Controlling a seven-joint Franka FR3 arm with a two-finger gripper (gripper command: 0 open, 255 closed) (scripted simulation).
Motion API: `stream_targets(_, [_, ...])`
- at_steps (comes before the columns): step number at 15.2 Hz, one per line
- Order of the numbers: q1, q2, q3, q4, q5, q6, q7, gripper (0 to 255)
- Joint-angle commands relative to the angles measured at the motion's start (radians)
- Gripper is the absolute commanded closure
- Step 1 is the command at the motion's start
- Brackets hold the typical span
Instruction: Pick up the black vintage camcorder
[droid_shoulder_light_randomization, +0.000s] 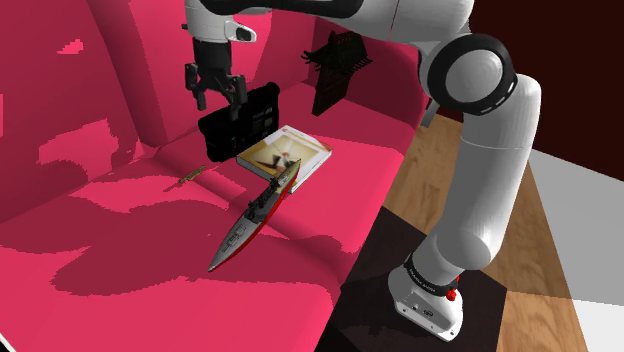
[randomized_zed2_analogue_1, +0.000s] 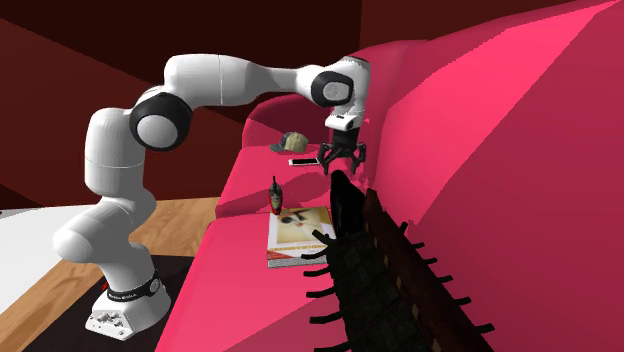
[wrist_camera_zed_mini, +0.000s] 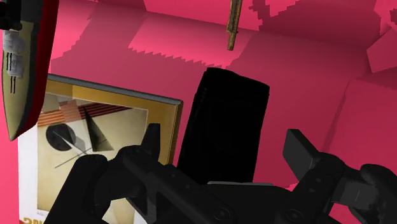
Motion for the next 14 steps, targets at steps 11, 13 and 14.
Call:
stream_targets(11, [-0.011,-0.010,-0.003,-0.092,0.005,0.083,-0.003,255])
stream_targets(13, [-0.011,-0.010,-0.003,-0.091,0.005,0.082,-0.003,255])
stream_targets(14, [-0.011,-0.010,-0.003,-0.091,0.004,0.082,-0.003,255])
